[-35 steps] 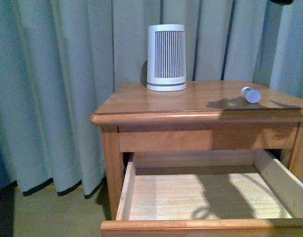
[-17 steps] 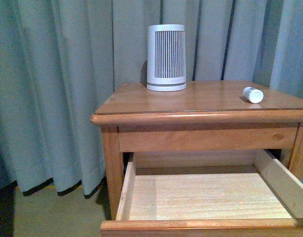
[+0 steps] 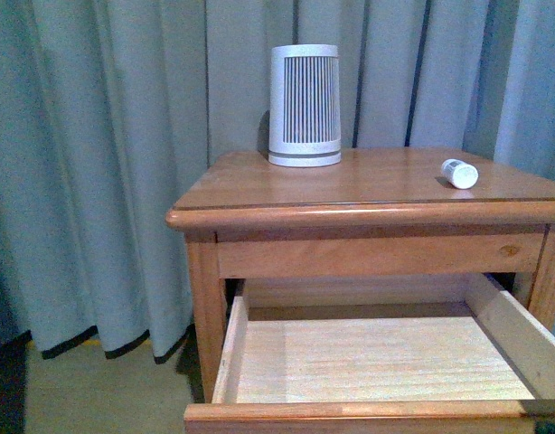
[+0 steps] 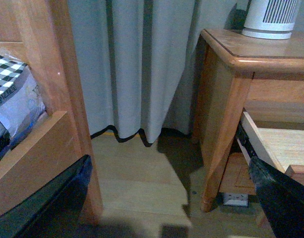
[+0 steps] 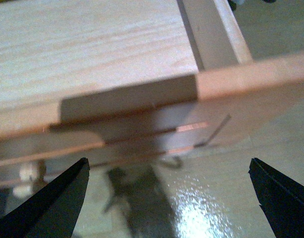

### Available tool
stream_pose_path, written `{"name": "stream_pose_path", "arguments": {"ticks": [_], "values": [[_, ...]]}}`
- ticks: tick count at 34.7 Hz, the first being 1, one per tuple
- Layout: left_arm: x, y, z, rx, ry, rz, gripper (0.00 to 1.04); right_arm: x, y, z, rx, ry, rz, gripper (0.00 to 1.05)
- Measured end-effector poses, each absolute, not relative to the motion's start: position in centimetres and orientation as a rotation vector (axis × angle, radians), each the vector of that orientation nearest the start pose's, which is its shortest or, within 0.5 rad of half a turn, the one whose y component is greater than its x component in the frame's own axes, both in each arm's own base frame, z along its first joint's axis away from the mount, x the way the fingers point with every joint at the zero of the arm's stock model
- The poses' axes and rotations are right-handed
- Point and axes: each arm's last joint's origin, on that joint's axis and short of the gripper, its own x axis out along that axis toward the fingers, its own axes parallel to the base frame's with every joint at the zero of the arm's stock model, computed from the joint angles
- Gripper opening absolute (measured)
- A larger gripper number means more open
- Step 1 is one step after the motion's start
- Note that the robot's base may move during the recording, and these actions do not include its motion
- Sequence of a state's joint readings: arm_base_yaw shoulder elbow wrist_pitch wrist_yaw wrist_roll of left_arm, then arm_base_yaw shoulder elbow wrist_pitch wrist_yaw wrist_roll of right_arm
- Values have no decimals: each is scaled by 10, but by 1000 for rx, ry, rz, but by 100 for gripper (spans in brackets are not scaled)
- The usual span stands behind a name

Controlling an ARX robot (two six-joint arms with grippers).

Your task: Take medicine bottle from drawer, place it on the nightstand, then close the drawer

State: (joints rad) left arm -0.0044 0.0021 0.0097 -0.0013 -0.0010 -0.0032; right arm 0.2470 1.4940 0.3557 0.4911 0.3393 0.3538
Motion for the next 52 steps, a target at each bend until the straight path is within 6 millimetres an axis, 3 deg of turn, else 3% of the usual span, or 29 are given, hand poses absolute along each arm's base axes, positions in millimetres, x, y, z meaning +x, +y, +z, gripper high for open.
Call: {"name": "stream_pose_path", "arguments": {"ticks": [5,10,15,18,23,26,31,33,41,47,52], "values": [[97,0,167,-3,-6,-4,98,271,48,91,92,554,-198,98],[97,0,167,-3,-6,-4,98,346,43,87,22,465,-216,98],[97,0,167,-3,-6,-4,98,404,37,86,-47,464,-240,98],[97,0,167,-3,-6,-4,98,420,35,86,-67,486,-249,98],[97,0,167,-3,-6,-4,98,418,38,85,-63,513,-248,98],[97,0,167,-3,-6,-4,98,407,43,88,-50,520,-233,98],[97,0,167,-3,-6,-4,98,364,52,105,-12,529,-217,98],[97,0,167,-3,-6,-4,98,333,50,121,19,517,-220,98],[97,0,167,-3,-6,-4,98,247,22,162,48,399,-333,98],[97,0,167,-3,-6,-4,98,150,-3,191,30,214,-466,98],[97,0,167,-3,-6,-3,98,107,-2,197,41,123,-484,98]]}}
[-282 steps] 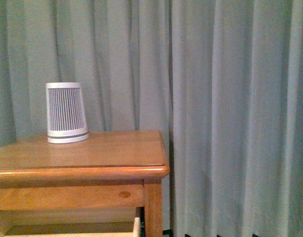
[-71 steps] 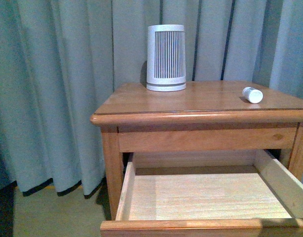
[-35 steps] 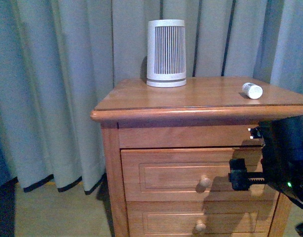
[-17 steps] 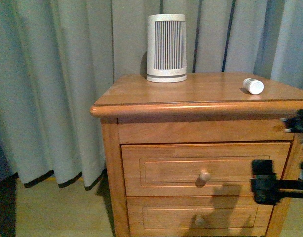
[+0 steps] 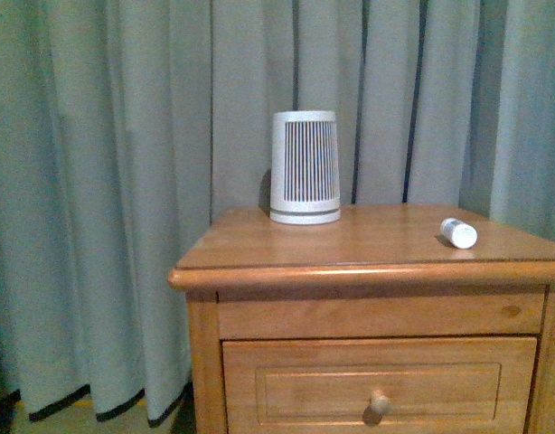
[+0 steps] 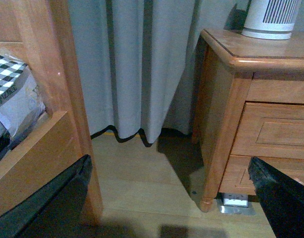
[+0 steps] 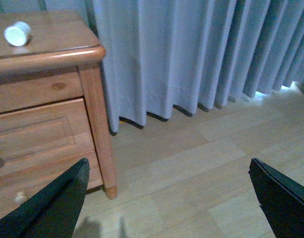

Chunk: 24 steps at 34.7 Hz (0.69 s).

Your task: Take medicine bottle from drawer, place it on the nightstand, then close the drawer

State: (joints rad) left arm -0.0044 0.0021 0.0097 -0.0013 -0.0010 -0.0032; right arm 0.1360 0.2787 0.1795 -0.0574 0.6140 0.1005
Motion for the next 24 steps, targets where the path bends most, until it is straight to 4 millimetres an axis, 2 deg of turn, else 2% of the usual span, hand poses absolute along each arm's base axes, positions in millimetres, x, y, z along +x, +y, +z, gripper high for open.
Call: {"name": "stream_pose_path", "arguments": {"ticks": [3,6,8,14,24], "values": [[97,0,167,-3,-6,-4,98,99,-1,197,50,100,-464,98],[97,0,167,-3,-6,-3,98,98,-1,195,48,105,-463,98],[97,0,167,-3,-6,-4,98,98,-1,196,54,83,-400,95],[97,0,167,-3,-6,-4,98,98,0,188,24,5,-6,65],[97,0,167,-3,-6,-4,98,98,0,177,9,7,1,4]]}}
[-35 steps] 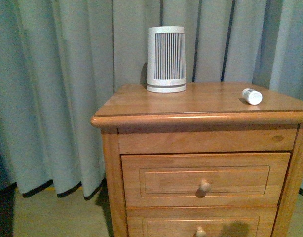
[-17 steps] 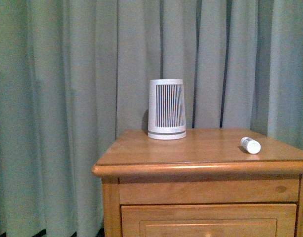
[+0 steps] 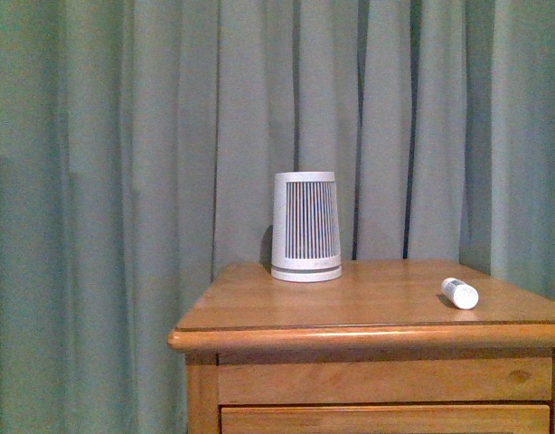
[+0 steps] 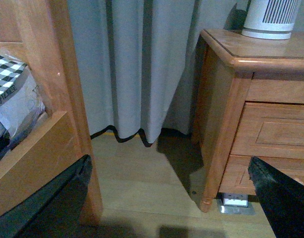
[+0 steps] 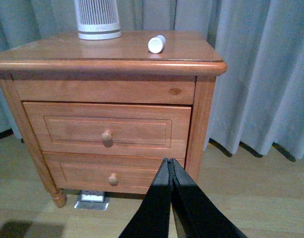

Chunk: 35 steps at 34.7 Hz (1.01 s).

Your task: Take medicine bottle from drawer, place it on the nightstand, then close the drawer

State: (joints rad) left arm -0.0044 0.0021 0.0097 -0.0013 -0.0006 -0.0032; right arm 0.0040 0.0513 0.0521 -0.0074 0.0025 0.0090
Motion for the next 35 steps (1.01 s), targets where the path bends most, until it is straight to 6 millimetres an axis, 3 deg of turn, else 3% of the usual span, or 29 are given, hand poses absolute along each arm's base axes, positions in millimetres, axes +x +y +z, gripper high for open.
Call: {"name": "stream_pose_path", "arguments": {"ticks": [5,14,25,32,35], "values": [[97,0,167,-4,-6,-3,98,98,0,167,6,3,2,3],[97,0,167,-3,-6,-4,98,97,0,167,6,-2,1,3],[97,0,167,-3,-6,-4,98,97,0,167,5,-3,1,67],[97,0,167,-3,-6,-4,98,97,0,167,5,-3,1,98],[97,0,167,-3,-6,-4,98,97,0,167,5,-3,1,98]]}}
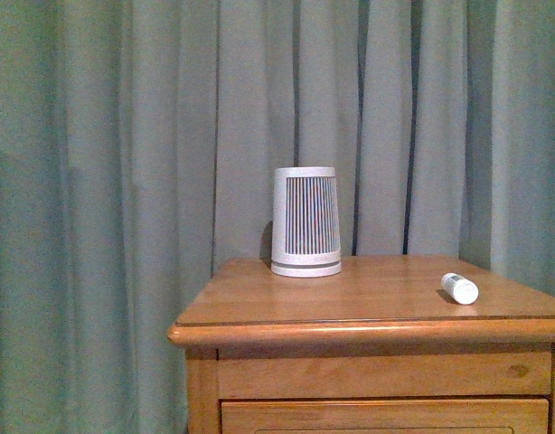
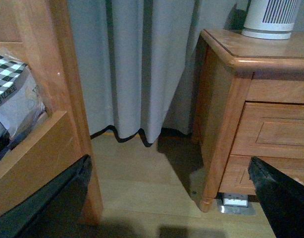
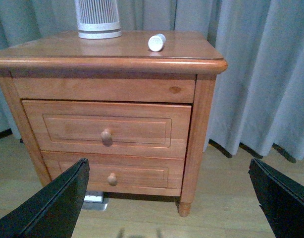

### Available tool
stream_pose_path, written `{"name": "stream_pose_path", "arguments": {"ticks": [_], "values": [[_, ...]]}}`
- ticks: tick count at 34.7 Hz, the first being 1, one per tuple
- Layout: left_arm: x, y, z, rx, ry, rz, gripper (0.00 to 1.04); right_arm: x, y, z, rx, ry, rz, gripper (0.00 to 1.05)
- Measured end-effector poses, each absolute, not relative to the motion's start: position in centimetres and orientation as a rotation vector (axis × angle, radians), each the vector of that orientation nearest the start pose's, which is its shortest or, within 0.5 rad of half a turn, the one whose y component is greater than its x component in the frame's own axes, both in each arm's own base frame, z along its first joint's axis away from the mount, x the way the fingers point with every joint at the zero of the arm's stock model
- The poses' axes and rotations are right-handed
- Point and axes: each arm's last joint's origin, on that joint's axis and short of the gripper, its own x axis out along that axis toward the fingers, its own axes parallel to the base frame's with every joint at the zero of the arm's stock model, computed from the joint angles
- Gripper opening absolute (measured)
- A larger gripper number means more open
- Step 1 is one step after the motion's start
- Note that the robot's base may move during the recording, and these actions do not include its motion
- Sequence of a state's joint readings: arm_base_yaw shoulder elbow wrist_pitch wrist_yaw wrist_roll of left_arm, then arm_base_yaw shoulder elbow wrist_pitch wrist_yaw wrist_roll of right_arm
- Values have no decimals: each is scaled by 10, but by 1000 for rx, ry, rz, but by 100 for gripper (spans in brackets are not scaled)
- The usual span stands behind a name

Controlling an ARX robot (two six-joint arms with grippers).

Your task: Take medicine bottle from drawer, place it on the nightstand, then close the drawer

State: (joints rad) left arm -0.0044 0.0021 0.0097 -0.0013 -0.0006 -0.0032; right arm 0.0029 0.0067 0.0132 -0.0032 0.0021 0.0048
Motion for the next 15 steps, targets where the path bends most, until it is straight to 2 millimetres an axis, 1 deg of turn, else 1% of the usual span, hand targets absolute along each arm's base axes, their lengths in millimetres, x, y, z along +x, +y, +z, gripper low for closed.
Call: {"name": "stream_pose_path", "arguments": {"ticks": [15], "values": [[97,0,167,-3,-6,-4,98,97,0,167,5,-4,0,98]]}}
